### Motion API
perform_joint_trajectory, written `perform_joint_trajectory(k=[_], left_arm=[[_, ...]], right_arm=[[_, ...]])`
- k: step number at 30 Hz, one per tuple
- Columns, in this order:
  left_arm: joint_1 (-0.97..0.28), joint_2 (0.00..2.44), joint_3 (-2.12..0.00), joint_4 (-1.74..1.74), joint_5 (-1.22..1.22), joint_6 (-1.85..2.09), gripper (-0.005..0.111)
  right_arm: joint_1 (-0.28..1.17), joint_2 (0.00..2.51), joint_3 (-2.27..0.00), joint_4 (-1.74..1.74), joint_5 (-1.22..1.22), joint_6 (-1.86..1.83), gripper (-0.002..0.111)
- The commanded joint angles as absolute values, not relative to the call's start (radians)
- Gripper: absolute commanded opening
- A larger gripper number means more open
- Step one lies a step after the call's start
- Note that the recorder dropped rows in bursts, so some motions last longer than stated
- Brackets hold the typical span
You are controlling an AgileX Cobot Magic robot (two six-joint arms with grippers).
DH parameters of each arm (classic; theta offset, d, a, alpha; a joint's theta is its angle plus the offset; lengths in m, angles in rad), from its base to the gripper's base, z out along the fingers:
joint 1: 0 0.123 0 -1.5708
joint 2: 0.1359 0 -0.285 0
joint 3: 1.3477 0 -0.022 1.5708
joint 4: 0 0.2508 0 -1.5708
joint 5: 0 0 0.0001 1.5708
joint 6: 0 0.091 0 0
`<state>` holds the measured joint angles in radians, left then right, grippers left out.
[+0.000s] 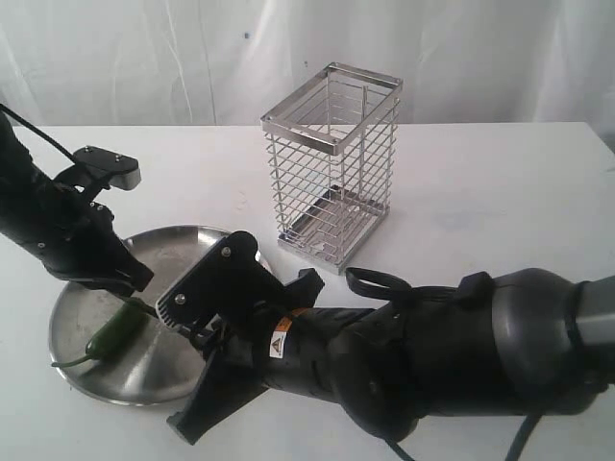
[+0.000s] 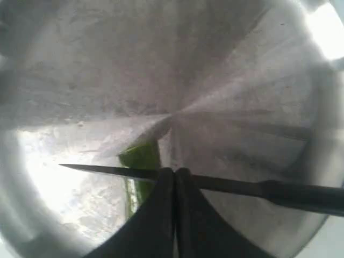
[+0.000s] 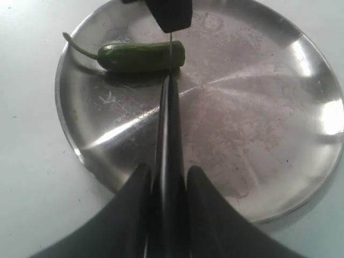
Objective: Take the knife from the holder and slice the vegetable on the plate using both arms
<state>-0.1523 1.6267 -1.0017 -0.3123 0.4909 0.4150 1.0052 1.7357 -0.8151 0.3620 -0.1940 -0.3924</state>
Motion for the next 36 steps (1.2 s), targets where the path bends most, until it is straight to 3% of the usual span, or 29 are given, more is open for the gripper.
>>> perform_joint_trajectory(k=[1, 18, 36], left_arm=[[-0.151, 1.626, -1.002, -0.421, 0.525, 0.475, 0.000], [-0.151, 1.784, -0.950, -0.433, 0.434, 0.566, 0.000], [-0.151, 1.549, -1.042, -0.250, 0.542, 0.441, 0.000]], right_arm=[[1.006, 1.736, -0.817, 0.363, -0.206, -0.400, 0.000], [1.006, 1.737, -0.817, 0.363, -0.155, -0.408, 0.000], [1.006, 1.737, -0.817, 0.363, -0.151, -0.408, 0.000]])
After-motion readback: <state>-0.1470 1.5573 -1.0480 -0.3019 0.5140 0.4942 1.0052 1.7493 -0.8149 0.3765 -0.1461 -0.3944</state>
